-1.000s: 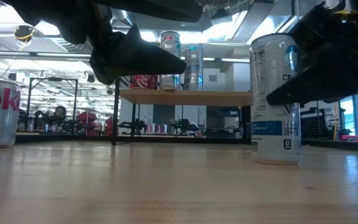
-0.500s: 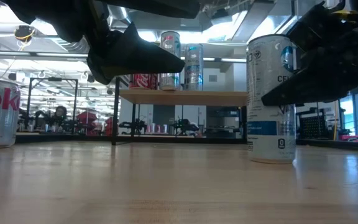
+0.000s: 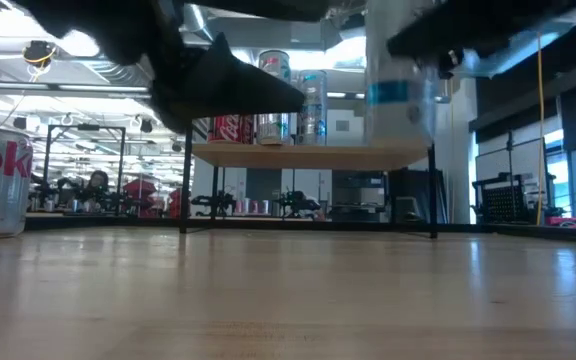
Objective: Place canned beverage on shelf
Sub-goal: Put the white-blue soda can aligned with the other white-blue soda can on the shelf
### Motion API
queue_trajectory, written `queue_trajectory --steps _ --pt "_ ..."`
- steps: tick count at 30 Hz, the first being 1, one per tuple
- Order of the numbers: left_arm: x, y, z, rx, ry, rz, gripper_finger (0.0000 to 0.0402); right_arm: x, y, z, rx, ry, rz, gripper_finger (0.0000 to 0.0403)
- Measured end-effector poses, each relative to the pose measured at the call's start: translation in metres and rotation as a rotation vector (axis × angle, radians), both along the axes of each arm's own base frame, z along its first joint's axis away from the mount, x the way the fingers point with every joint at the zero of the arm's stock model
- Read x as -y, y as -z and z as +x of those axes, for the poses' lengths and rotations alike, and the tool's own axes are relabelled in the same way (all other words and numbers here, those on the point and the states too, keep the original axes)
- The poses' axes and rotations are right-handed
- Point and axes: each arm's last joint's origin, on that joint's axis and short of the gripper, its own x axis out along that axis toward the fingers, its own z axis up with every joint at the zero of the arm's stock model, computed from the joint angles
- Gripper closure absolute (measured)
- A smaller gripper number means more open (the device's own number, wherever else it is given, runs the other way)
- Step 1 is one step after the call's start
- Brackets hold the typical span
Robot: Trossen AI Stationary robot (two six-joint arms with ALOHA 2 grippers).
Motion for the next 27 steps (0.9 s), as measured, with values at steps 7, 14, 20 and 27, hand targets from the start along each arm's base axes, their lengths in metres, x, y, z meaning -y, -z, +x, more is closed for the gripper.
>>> queue_trajectory --steps 7,14,20,27 --pt "-0.016 -0.004 0.008 0.001 -0.017 0.068 0.0113 0.035 -0.049 0.004 0.004 0.105 -0.043 0.0195" --pt "-0.030 -0.002 0.014 -0.022 -0.049 0.111 0.0113 0.093 -0.080 0.009 0.059 0.173 -0.050 0.0195" --pt "-0.043 -0.002 0.020 -0.031 -0.052 0.192 0.0113 0.152 -0.082 0.013 0.062 0.129 -0.004 0.0195" --pt "-0.063 -0.002 0.029 -0.040 -0.077 0.272 0.0113 0.202 -0.074 0.020 0.090 0.100 0.007 0.0195"
